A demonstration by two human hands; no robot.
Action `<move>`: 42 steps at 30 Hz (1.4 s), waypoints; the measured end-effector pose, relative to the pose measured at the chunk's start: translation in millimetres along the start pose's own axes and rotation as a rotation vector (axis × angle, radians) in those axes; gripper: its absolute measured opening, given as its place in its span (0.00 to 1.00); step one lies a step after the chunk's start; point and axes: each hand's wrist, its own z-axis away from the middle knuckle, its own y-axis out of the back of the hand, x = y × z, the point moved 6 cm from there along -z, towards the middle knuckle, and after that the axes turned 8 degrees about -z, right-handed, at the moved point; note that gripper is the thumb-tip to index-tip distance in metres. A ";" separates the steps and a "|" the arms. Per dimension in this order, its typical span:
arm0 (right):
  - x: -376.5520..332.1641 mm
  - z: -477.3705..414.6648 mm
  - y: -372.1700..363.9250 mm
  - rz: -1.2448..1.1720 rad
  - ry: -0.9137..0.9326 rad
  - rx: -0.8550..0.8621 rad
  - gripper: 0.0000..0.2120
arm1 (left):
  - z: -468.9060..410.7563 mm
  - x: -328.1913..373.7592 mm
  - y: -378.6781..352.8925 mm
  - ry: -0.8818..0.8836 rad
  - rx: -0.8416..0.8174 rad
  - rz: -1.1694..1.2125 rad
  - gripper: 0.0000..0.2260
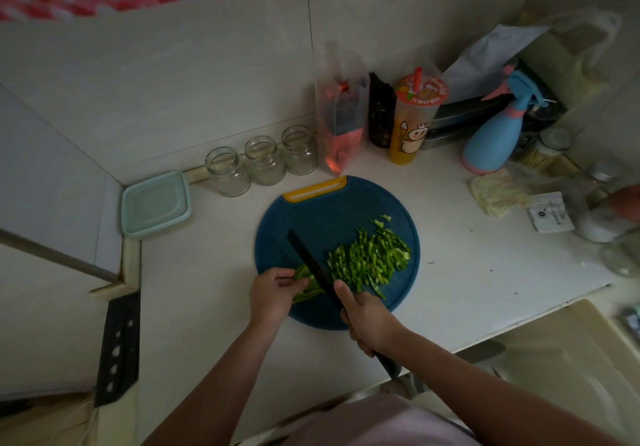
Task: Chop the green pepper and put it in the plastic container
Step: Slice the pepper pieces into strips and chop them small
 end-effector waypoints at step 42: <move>-8.2 -17.6 -18.8 0.225 0.083 0.015 0.24 | -6.8 1.5 -1.7 0.264 -0.108 0.100 0.14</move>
